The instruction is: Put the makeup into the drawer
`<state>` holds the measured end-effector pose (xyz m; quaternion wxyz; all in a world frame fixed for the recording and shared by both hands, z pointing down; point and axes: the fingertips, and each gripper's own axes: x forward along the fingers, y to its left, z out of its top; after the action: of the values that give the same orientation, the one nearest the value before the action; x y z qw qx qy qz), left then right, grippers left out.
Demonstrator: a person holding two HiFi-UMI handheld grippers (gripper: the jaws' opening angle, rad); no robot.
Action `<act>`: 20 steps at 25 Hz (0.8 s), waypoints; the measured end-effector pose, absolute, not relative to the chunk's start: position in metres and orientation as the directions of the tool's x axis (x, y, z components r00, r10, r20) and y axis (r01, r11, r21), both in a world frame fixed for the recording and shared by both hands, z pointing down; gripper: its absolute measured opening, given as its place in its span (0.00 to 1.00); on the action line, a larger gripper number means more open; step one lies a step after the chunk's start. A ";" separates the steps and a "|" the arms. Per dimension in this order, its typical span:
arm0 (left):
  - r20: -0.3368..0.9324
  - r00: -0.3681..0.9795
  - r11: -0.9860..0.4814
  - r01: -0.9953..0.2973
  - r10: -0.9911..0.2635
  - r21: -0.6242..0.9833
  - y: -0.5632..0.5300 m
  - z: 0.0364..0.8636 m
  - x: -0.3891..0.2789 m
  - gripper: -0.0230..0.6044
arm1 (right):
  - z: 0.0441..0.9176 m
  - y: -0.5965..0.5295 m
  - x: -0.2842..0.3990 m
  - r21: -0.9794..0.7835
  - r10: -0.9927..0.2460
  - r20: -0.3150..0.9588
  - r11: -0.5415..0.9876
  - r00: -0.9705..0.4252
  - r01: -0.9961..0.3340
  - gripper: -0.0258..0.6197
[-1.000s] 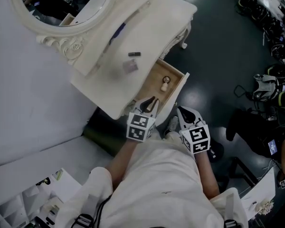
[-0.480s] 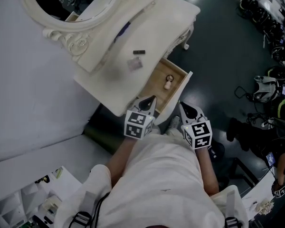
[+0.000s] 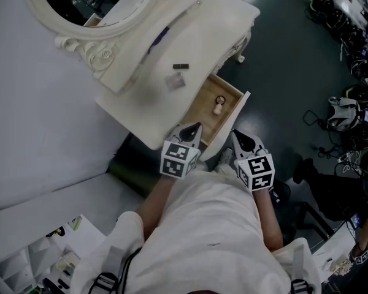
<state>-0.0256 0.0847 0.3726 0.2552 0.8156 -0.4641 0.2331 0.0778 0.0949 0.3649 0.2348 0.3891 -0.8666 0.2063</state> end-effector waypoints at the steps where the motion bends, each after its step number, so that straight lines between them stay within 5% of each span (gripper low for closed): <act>1: 0.616 0.462 -0.439 -0.875 -0.638 0.203 0.084 0.373 -0.026 0.05 | 0.365 0.094 0.077 -0.175 -0.578 0.569 0.611 -0.586 -0.772 0.06; 20: 0.623 0.475 -0.451 -0.867 -0.621 0.211 0.049 0.391 -0.078 0.06 | 0.375 0.087 0.056 -0.162 -0.587 0.615 0.559 -0.526 -0.813 0.06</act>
<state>-0.0780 0.0491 0.3914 0.2601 0.8183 -0.4548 0.2363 0.0562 0.0872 0.3753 0.2557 0.4140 -0.8452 0.2211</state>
